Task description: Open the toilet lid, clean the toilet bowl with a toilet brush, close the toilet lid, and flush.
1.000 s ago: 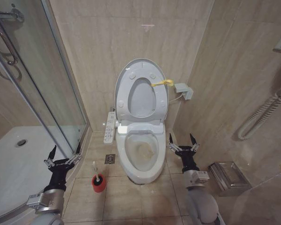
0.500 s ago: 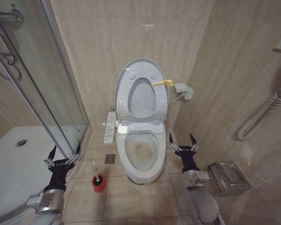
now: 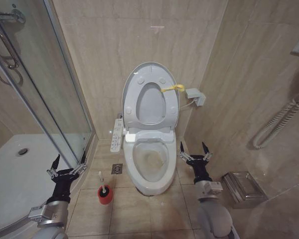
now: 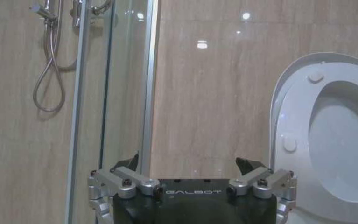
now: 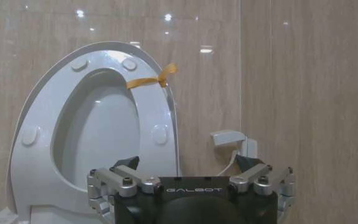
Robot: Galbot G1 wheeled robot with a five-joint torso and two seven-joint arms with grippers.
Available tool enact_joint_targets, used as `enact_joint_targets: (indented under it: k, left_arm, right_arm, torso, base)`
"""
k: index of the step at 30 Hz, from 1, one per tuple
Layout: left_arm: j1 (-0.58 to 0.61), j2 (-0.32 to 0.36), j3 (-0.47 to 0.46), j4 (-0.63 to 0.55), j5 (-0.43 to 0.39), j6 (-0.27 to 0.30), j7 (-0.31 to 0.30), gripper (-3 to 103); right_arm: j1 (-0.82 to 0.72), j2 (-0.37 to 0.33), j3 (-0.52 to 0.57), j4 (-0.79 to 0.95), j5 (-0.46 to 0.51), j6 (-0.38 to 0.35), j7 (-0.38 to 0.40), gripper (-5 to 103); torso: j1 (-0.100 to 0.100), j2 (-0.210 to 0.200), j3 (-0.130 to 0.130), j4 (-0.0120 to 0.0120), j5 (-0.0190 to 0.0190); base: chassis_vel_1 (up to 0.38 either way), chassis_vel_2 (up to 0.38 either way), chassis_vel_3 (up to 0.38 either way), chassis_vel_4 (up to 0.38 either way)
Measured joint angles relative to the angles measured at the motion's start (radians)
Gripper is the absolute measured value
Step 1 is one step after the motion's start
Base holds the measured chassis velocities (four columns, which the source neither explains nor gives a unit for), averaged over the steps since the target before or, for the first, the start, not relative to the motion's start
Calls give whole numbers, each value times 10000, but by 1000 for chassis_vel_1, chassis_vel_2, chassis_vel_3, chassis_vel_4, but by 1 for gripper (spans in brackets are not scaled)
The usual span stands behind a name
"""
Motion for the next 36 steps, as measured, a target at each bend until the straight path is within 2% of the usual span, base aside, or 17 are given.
enact_joint_targets:
  k: [36]
  left_arm:
    - [0,0,0,0,0,0,0,100]
  right_arm:
    - [0,0,0,0,2,0,1,100]
  torso:
    - [0,0,0,0,0]
  base:
    - [0,0,0,0]
